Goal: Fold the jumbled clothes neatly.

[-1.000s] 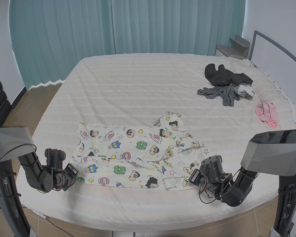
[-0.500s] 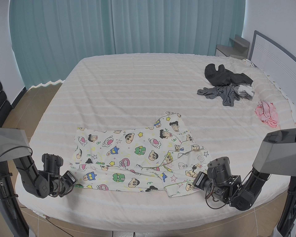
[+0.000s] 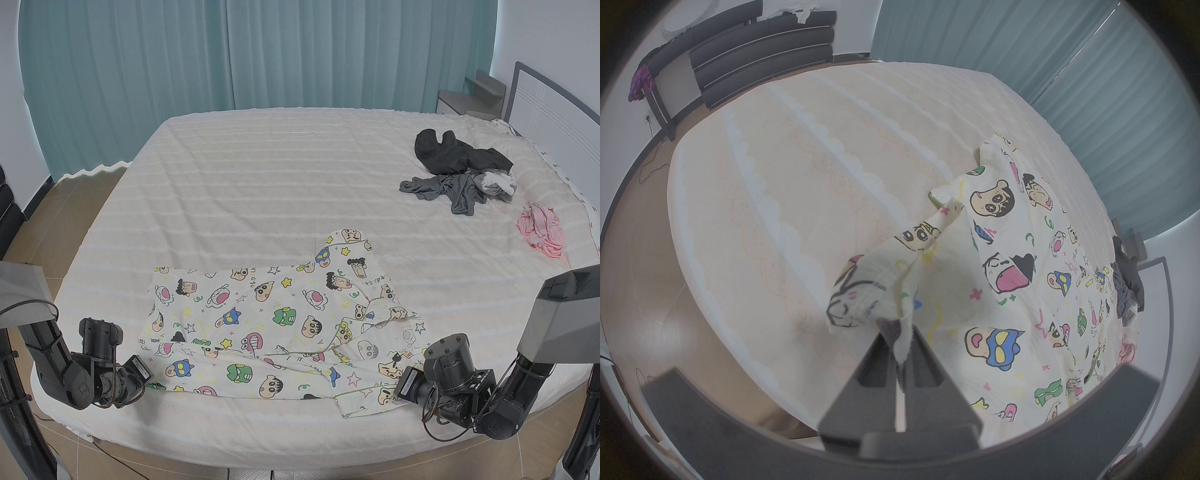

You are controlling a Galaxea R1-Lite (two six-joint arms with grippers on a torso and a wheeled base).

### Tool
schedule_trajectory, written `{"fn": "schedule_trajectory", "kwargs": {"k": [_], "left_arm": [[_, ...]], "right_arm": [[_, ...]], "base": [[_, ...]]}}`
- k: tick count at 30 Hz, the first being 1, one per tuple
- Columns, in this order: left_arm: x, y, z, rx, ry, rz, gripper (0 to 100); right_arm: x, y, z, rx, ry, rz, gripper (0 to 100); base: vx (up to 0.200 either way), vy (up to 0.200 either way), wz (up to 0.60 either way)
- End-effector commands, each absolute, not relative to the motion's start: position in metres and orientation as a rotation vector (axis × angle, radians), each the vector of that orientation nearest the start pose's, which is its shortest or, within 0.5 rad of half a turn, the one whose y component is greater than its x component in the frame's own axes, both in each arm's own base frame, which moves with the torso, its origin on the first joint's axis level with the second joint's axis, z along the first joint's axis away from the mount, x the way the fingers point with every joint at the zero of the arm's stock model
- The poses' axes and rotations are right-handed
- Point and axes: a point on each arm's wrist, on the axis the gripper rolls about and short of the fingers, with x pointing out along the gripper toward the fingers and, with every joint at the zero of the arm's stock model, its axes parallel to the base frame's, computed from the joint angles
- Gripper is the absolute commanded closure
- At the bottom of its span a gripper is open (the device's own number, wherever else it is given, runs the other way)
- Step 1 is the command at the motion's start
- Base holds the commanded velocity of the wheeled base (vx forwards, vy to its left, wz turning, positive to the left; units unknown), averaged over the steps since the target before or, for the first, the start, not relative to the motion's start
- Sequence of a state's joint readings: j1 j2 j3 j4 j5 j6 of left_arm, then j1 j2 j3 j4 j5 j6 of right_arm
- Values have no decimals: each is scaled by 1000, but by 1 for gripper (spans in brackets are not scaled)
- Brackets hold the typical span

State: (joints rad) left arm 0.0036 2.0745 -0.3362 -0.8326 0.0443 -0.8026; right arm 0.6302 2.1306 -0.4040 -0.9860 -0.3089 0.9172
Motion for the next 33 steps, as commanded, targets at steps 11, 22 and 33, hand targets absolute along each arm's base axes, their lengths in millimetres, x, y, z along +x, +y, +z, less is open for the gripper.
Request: {"fn": "schedule_trajectory", "kwargs": {"k": [11, 22, 33], "left_arm": [[247, 6, 19, -798, 795, 311, 0], [242, 9, 69, -910, 619, 174, 0], [247, 14, 84, -974, 554, 171, 0]], "right_arm": [[218, 153, 28, 581, 686, 19, 0], [201, 140, 80, 660, 559, 83, 0], [201, 140, 79, 657, 561, 76, 0]], "base": [[0, 0, 0], [0, 0, 0], [0, 0, 0]]}}
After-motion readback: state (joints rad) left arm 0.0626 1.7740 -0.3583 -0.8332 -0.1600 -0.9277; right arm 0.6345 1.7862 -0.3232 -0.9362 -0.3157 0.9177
